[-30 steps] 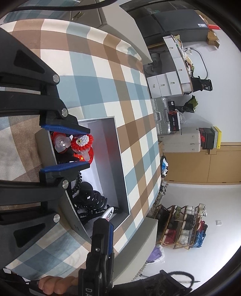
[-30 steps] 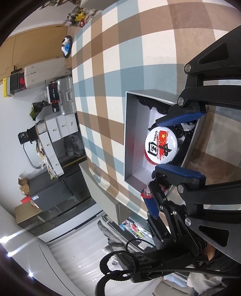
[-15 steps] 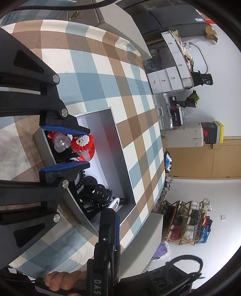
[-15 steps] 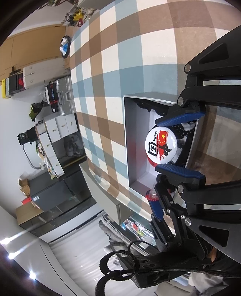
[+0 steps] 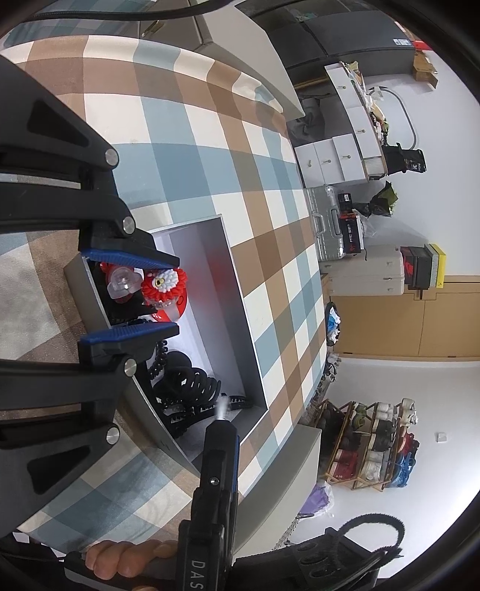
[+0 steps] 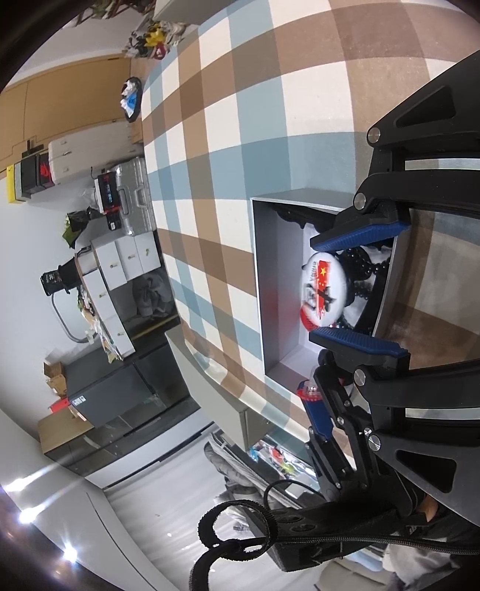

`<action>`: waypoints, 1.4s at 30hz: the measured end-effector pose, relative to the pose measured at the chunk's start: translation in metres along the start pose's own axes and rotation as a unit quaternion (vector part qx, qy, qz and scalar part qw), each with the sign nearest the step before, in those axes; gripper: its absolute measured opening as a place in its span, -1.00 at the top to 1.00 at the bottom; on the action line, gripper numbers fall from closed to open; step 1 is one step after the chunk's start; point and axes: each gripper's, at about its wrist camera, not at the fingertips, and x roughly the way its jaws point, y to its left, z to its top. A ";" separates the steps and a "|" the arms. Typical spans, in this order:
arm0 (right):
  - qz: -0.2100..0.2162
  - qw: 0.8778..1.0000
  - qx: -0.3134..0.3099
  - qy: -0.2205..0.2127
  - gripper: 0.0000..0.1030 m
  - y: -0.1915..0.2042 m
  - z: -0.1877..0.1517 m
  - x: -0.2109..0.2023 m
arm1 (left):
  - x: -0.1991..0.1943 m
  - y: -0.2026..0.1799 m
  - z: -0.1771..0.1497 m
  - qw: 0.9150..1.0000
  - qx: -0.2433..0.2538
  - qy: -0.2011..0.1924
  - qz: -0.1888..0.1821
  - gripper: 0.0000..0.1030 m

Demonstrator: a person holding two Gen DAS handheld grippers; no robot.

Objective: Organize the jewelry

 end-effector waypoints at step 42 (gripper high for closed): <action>-0.025 0.985 -0.127 -0.112 -1.00 0.029 -0.034 -0.047 | -0.044 0.007 -0.027 0.993 -0.038 -0.111 0.024 -0.98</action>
